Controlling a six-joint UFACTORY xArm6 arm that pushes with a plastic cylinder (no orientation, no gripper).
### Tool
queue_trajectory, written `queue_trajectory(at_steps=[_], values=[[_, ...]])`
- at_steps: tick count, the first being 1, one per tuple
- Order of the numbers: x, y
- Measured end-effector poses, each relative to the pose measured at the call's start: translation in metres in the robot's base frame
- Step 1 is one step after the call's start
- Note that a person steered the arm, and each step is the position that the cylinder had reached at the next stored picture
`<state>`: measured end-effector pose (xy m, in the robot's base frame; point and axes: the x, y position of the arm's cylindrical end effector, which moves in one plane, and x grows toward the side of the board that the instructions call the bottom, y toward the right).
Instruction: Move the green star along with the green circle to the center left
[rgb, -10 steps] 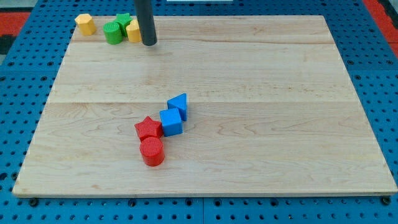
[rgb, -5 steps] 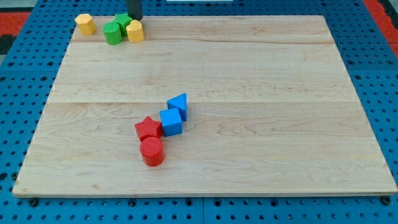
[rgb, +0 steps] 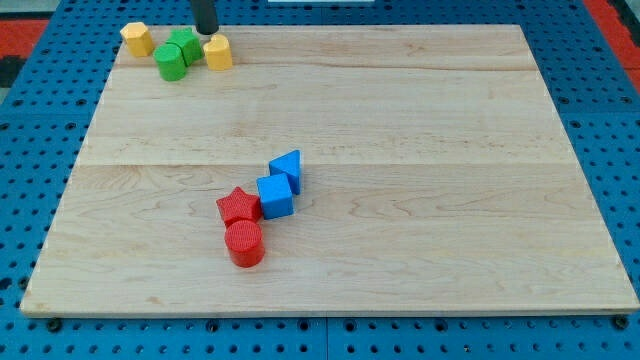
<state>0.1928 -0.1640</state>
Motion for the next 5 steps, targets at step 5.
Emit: queue_trajectory(at_steps=[5], values=[[0.114,-0.064]])
